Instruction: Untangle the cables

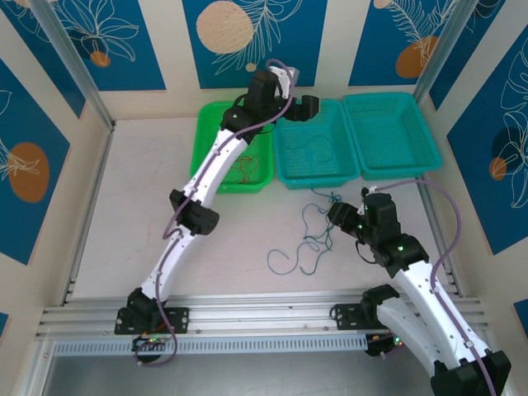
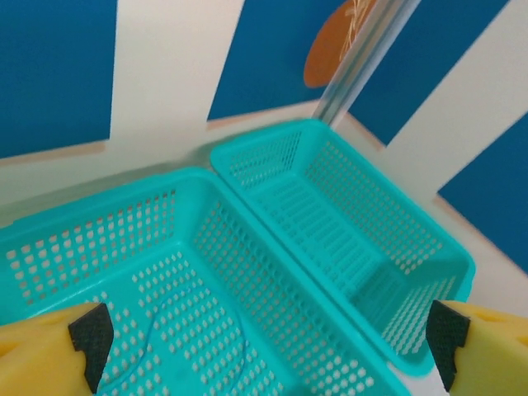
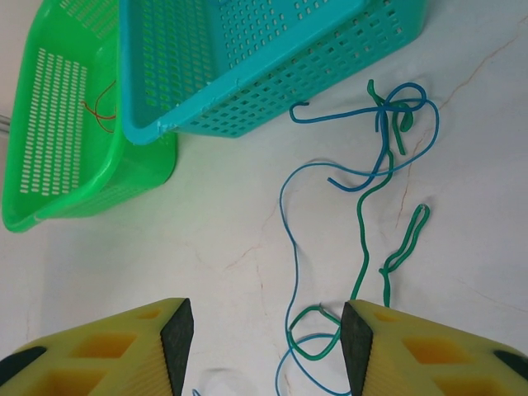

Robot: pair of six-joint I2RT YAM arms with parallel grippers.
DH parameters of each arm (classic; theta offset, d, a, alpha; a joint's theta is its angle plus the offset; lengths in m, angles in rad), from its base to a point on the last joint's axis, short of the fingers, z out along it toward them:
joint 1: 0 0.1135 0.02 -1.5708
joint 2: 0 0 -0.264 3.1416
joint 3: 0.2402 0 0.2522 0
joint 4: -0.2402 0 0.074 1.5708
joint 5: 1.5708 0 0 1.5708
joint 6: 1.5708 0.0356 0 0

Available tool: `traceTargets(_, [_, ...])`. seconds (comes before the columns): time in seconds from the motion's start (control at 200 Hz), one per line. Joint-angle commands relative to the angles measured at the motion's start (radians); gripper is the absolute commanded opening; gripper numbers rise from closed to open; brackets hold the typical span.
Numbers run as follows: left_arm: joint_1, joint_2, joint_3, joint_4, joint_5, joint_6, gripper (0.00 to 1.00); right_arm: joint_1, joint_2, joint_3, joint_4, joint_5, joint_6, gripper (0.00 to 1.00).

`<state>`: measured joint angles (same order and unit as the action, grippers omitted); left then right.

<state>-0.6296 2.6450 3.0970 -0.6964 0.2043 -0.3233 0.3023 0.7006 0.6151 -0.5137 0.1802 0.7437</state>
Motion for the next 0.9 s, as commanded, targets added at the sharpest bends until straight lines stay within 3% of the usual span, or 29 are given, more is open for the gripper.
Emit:
traceTargets(0.0, [-0.038, -0.09, 0.06, -0.203, -0.01, 0.173, 0.99, 0.009, 0.065, 0.041, -0.028, -0.019, -0.077, 0.53])
traceTargets(0.195, [-0.038, -0.279, -0.072, -0.3, -0.005, 0.314, 1.0, 0.028, 0.263, 0.135, -0.083, -0.117, -0.169, 0.53])
traceTargets(0.285, [-0.037, -0.409, -0.191, -0.319, 0.013, 0.334, 1.0, 0.05, 0.35, 0.168, -0.1, -0.104, -0.155, 0.56])
traceTargets(0.495, [-0.038, -0.849, -0.819, -0.112, 0.022, 0.378, 1.0, 0.16, 0.518, 0.248, -0.075, -0.108, -0.201, 0.57])
traceTargets(0.62, [-0.038, -1.043, -1.08, -0.056, 0.005, 0.376, 1.0, 0.275, 0.618, 0.291, -0.045, -0.163, -0.312, 0.56])
traceTargets(0.78, [-0.038, -1.305, -1.486, 0.091, -0.005, 0.352, 1.0, 0.448, 0.716, 0.331, -0.043, -0.136, -0.461, 0.57])
traceTargets(0.895, [-0.038, -1.478, -1.729, 0.155, -0.02, 0.34, 1.0, 0.51, 0.795, 0.351, -0.06, -0.143, -0.528, 0.59])
